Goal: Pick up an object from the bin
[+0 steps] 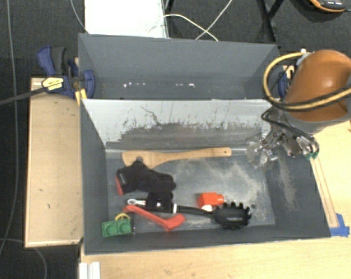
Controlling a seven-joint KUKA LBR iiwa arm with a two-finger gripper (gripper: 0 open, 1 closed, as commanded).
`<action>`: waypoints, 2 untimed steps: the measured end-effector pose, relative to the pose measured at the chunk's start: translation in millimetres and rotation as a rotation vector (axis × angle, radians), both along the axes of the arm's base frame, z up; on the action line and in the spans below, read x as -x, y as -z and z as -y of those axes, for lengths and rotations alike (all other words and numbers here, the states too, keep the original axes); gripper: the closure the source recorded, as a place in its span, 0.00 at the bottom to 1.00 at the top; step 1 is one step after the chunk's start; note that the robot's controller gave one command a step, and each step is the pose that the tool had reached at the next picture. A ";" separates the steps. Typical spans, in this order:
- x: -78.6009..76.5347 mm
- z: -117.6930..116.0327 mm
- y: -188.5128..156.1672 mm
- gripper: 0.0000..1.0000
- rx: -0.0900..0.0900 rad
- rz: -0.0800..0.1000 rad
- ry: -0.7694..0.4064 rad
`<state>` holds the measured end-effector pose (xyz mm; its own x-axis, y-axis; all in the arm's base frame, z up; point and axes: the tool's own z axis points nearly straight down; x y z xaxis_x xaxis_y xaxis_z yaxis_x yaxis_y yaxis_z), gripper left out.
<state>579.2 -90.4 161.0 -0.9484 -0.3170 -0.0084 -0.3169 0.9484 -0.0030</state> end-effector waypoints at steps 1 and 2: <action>-8.0 30.8 -29.6 1.00 0.006 0.007 -0.337; 22.8 -48.9 50.6 1.00 -0.005 -0.003 -0.144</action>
Offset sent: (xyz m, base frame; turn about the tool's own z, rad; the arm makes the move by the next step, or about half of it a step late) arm -0.0217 0.0449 -0.0488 -0.1423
